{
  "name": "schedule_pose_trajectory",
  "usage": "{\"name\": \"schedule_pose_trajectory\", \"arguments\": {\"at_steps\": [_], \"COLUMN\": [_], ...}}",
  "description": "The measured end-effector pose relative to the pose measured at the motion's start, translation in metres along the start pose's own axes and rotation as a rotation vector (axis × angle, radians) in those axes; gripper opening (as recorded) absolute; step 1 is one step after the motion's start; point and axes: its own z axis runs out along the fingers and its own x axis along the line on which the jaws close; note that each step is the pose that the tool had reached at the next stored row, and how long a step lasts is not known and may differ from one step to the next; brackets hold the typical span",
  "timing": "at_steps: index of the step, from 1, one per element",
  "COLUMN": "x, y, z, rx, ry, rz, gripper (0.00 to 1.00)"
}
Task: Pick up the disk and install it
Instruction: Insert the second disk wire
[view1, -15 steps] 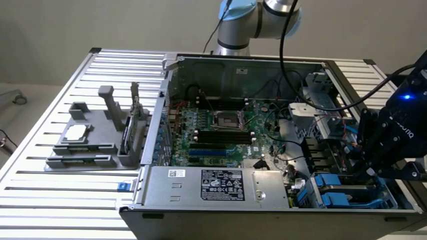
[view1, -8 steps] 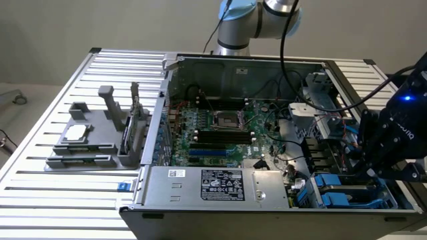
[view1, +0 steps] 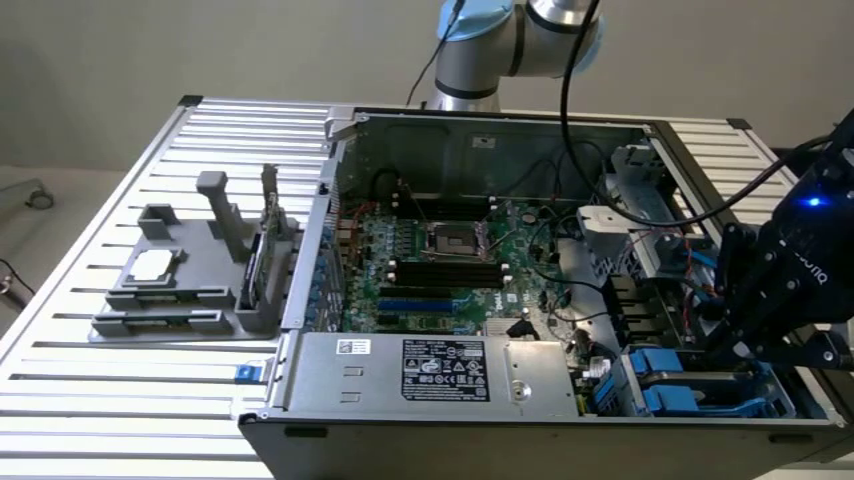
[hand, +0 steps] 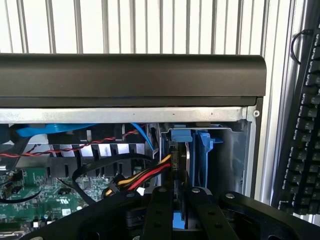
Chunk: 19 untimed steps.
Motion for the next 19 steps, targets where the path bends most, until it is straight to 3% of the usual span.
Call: {"name": "schedule_pose_trajectory", "arguments": {"at_steps": [7,11,14,15,19], "x": [-0.001,-0.001,-0.001,-0.002,-0.002], "y": [0.0002,0.0001,-0.0002,-0.0003,-0.0008], "z": [0.0005,-0.0004,-0.0034,-0.0047,-0.0115], "rx": [-0.0001,0.0008,0.0022,0.0026,0.0043], "ry": [0.0001,0.0006,0.0005,0.0006,0.0011], "rz": [0.003,0.004,0.004,0.004,0.004], "gripper": [0.16,0.36,0.42,0.48,0.48]}}
